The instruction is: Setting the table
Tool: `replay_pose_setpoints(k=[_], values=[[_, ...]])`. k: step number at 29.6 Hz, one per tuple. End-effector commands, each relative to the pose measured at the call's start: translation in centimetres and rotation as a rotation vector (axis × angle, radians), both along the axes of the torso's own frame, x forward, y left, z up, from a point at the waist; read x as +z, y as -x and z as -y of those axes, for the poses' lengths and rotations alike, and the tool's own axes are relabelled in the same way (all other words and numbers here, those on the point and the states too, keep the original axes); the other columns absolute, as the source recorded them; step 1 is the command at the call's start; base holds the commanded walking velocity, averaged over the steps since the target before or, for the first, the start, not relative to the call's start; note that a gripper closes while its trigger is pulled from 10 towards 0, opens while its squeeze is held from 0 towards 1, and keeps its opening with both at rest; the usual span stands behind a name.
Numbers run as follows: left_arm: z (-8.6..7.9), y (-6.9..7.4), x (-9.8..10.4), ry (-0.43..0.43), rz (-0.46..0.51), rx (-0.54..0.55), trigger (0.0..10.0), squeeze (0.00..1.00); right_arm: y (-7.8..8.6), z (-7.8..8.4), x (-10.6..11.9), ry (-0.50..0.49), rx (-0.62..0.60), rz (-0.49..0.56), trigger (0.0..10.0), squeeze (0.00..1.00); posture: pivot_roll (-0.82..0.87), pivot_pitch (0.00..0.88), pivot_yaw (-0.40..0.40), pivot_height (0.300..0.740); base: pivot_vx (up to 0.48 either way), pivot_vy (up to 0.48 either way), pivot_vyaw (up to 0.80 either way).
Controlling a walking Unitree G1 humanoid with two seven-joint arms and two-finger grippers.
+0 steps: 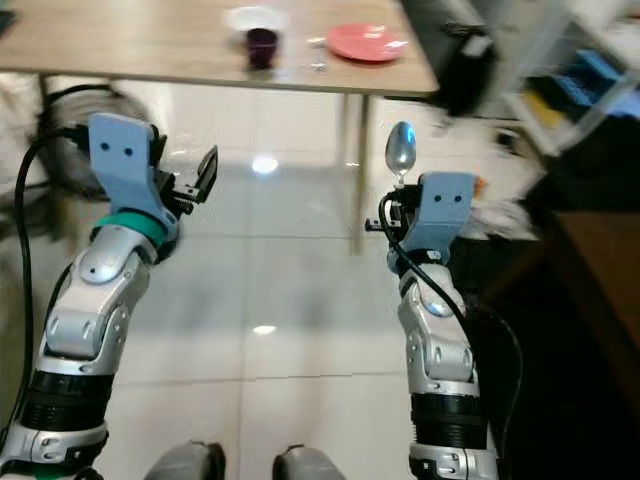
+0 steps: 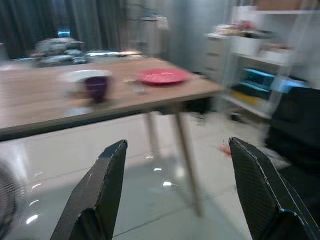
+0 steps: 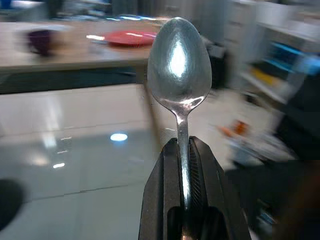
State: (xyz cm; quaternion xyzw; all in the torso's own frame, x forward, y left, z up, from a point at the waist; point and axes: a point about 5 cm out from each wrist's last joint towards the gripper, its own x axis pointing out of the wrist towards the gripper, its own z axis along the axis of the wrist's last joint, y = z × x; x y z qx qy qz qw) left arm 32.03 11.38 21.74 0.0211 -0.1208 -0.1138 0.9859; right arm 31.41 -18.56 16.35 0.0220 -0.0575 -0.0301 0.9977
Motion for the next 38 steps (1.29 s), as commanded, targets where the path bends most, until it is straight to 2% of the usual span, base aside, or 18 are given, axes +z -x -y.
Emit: replay_pose_setpoints(k=[1, 22, 28, 31, 38], values=[[0.2, 0.0, -0.4, 0.001, -0.019, -0.01, 10.0, 0.0, 0.1, 0.2, -0.3, -0.017, -0.007, -0.015, 10.0, 0.0, 0.03, 0.003, 0.001, 0.74, 0.0, 0.0, -0.8], [0.1, 0.1, -0.6, -0.005, -0.031, -0.016, 10.0, 0.0, 0.2, 0.1, -0.5, -0.025, -0.01, -0.022, 10.0, 0.0, 0.04, 0.014, 0.006, 0.74, 0.0, 0.0, -0.8], [-0.5, 0.4, -1.6, -0.031, -0.059, -0.006, 10.0, 0.0, 0.4, 0.4, -0.8, -0.003, -0.023, -0.027, 10.0, 0.0, 0.04, 0.018, 0.006, 0.74, 0.0, 0.0, -0.8], [-1.1, 0.5, -2.1, -0.057, -0.073, 0.004, 10.0, 0.0, 0.5, 0.7, -0.2, 0.05, -0.039, 0.019, 10.0, 0.0, 0.04, 0.02, 0.005, 0.74, 0.0, 0.0, -0.8], [-2.0, 0.4, -2.4, -0.062, -0.104, -0.01, 10.0, 0.0, 0.5, 1.1, 1.4, 0.094, -0.047, 0.087, 10.0, 0.0, 0.04, 0.019, 0.005, 0.74, 0.0, 0.0, -0.8]])
